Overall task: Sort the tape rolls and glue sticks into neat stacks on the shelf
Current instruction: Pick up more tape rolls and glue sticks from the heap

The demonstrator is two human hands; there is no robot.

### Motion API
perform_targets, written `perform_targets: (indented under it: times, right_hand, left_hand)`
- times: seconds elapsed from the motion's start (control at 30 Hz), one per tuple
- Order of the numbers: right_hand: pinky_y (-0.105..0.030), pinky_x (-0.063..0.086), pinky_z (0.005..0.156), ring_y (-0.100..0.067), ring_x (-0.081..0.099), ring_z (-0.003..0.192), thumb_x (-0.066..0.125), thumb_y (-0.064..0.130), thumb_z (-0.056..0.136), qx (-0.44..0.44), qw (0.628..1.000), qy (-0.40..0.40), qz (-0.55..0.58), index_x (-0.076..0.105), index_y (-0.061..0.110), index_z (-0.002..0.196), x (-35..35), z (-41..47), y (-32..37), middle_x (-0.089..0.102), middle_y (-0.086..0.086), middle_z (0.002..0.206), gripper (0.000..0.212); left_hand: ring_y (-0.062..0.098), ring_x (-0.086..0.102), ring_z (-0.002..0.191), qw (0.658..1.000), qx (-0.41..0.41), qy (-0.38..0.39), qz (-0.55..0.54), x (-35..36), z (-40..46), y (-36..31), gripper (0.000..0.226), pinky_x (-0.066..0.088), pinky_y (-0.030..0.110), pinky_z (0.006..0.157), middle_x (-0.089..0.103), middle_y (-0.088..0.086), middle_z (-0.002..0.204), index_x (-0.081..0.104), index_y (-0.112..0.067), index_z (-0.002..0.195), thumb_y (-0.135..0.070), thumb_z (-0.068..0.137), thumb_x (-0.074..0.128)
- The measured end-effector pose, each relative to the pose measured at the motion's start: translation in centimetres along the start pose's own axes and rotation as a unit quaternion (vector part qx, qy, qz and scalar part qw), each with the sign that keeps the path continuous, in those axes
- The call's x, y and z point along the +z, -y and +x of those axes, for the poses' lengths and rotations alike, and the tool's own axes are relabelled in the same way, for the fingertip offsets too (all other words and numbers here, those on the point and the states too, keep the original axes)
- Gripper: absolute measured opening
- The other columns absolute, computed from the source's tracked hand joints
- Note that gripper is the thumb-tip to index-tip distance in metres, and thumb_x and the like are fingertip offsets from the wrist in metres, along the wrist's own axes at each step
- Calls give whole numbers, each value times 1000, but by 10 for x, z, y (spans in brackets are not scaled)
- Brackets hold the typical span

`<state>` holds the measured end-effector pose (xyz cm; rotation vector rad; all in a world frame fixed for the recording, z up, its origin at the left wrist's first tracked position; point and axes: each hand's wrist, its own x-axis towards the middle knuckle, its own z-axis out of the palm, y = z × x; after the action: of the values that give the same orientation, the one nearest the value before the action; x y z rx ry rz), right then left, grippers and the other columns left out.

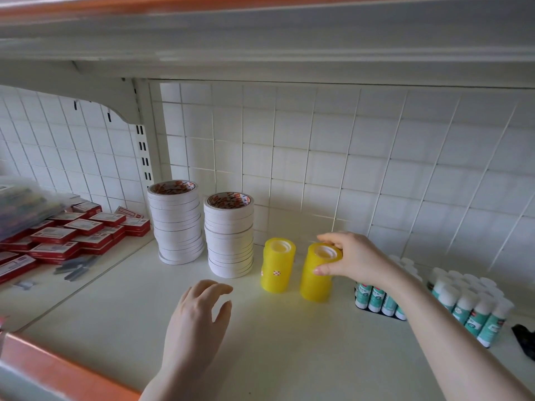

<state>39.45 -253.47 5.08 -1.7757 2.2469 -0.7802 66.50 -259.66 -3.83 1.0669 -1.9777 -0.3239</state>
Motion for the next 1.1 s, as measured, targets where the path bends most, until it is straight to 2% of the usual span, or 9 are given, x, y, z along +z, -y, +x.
perform_targets:
  times: [0.27, 0.4, 0.6, 0.8, 0.87, 0.93, 1.0, 1.1]
  right_hand:
    - [-29, 39, 101, -15, 49, 123, 82, 40, 66, -5, 1000, -4, -4, 45, 22, 138, 1, 0, 0, 50, 0, 138, 82]
    - [-26, 35, 99, -14, 43, 127, 74, 47, 73, -28, 999, -15, -39, 40, 25, 141, 2, -6, 0, 44, 3, 142, 79]
    - [-26, 35, 96, -15, 45, 123, 56, 49, 88, -48, 987, -117, -98, 46, 21, 136, -13, -30, -6, 49, 2, 134, 57]
    - [-27, 33, 90, -20, 49, 116, 55, 38, 91, -17, 965, -214, -149, 57, 20, 125, -35, -75, -33, 56, 0, 123, 39]
    - [-32, 40, 86, -26, 56, 106, 63, 32, 87, -4, 957, -234, -171, 64, 15, 116, -42, -95, -45, 63, -5, 111, 33]
    - [-35, 49, 72, -30, 64, 86, 76, 24, 75, -7, 948, -248, -197, 70, 12, 100, -48, -115, -62, 67, -7, 90, 28]
    - [-35, 50, 58, -30, 64, 68, 85, 16, 63, -20, 937, -276, -214, 69, 10, 87, -54, -137, -79, 64, -6, 74, 29]
    - [-35, 50, 53, -30, 62, 62, 86, 12, 58, -14, 921, -307, -241, 67, 10, 82, -63, -173, -96, 63, -5, 72, 31]
  left_hand:
    - [11, 52, 68, 1000, 6, 3, 3, 0, 0, 1, 27, 39, 19, 57, 62, -13, 89, 72, -21, 88, -4, 68, 79]
    - [12, 53, 68, 1000, -1, 3, 9, 0, 0, 1, 27, 40, 22, 58, 62, -13, 89, 72, -22, 88, -4, 68, 79]
    - [14, 54, 73, 999, -26, -2, 26, -5, 0, -2, 23, 39, 26, 59, 57, -16, 89, 71, -22, 93, -8, 74, 75]
    - [28, 63, 81, 996, -14, -3, 89, -8, -2, -11, 26, 40, 28, 60, 67, -1, 93, 72, -17, 92, -6, 69, 79]
    - [30, 63, 81, 995, -20, -10, 97, -8, -5, -22, 26, 39, 29, 61, 67, 1, 93, 72, -16, 93, -6, 69, 79]
    - [32, 62, 80, 995, -19, -19, 99, -4, -11, -38, 27, 39, 30, 62, 68, 3, 92, 72, -14, 93, -6, 68, 79]
    - [33, 62, 79, 995, -14, -21, 94, 3, -19, -59, 27, 42, 32, 61, 68, 4, 92, 72, -14, 93, -5, 68, 80]
    - [33, 63, 78, 997, 14, -15, 75, 17, -35, -94, 28, 47, 36, 62, 67, 4, 91, 71, -14, 92, -6, 67, 80]
